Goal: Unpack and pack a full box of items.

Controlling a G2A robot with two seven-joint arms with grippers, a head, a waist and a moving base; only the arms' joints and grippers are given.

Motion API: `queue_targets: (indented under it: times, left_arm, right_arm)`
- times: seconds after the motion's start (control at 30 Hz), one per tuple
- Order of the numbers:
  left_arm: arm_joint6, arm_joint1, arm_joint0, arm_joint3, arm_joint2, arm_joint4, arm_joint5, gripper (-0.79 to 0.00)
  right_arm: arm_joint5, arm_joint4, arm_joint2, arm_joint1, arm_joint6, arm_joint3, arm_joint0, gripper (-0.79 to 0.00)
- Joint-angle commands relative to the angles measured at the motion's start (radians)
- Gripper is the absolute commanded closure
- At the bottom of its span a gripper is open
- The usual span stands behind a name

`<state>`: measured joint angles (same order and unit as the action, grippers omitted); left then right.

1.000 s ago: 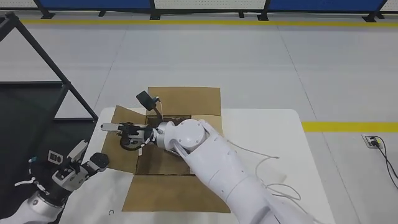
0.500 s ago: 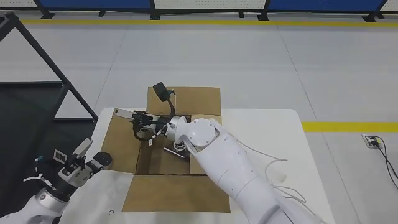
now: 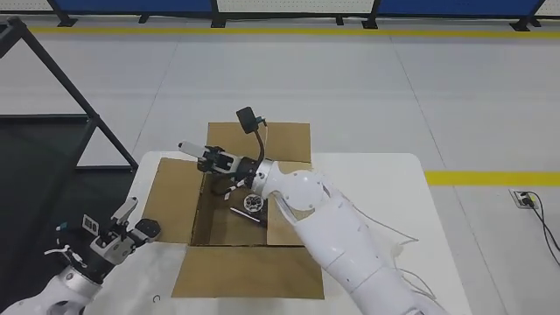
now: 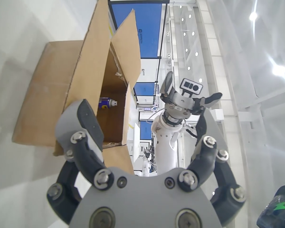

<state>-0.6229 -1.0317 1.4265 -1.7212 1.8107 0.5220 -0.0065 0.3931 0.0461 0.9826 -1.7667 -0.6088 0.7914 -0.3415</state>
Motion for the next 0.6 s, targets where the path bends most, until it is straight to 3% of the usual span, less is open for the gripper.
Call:
queue_targets:
  times: [0.0, 0.17, 0.57]
  left_arm:
    - [0.008, 0.001, -0.006, 0.01, -0.01, -0.022, 0.015, -0.785]
    - [0.003, 0.003, -0.036, 0.048, -0.052, -0.085, 0.047, -0.785]
    - [0.014, 0.003, -0.048, 0.056, -0.061, -0.117, 0.043, -0.785]
  right_arm:
    - [-0.024, -0.029, 0.033, 0.02, -0.007, 0.1, -0.055, -0.785]
    - [-0.097, -0.092, 0.108, 0.061, -0.036, 0.343, -0.2, -0.785]
    - [-0.097, -0.092, 0.108, 0.061, -0.036, 0.343, -0.2, -0.785]
